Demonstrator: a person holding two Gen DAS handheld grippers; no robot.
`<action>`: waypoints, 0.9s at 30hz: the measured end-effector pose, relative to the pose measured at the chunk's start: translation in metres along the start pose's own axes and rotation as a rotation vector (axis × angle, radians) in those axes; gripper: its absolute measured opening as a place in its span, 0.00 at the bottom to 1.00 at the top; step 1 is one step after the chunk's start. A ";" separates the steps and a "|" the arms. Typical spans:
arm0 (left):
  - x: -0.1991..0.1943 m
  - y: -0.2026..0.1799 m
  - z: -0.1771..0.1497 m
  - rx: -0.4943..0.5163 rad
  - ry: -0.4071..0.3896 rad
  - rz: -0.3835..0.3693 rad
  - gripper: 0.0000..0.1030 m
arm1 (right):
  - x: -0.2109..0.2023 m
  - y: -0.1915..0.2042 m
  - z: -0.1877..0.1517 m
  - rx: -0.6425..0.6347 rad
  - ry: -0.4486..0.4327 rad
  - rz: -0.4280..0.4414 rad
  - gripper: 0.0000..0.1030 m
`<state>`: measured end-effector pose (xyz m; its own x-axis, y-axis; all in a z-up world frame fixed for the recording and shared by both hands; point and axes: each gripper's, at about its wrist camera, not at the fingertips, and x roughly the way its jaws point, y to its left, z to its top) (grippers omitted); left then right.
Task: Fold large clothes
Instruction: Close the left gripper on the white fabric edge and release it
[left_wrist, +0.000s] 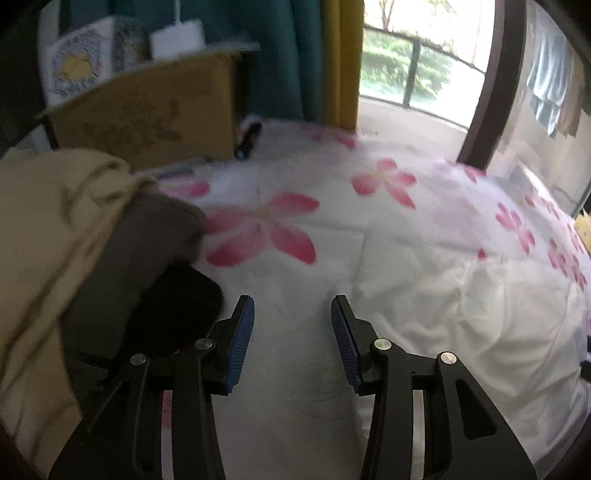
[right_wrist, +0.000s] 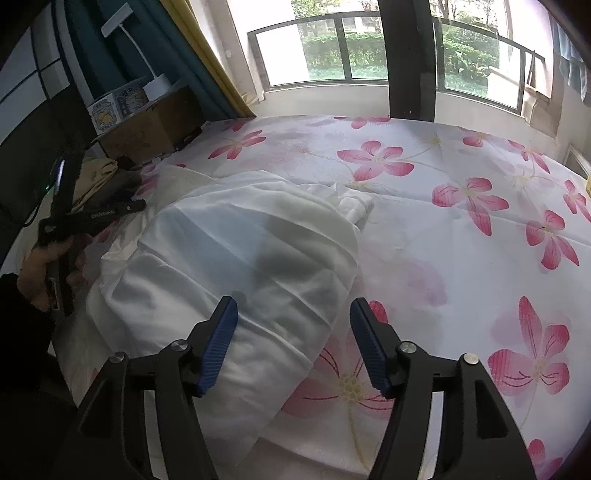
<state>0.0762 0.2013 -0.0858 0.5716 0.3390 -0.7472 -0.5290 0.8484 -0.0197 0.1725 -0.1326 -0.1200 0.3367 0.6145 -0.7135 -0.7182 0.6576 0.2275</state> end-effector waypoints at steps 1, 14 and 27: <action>-0.006 -0.002 0.001 0.005 -0.020 -0.014 0.45 | 0.001 0.000 0.001 -0.004 0.001 0.001 0.63; 0.005 -0.094 -0.028 0.297 0.134 -0.384 0.25 | -0.004 0.002 0.002 0.000 -0.013 -0.024 0.64; -0.075 -0.051 -0.018 0.240 -0.067 -0.347 0.02 | -0.006 0.006 0.006 0.001 -0.021 -0.038 0.64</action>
<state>0.0491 0.1253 -0.0407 0.7336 0.0356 -0.6786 -0.1418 0.9847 -0.1017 0.1698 -0.1297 -0.1099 0.3765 0.5975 -0.7080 -0.7036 0.6815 0.2011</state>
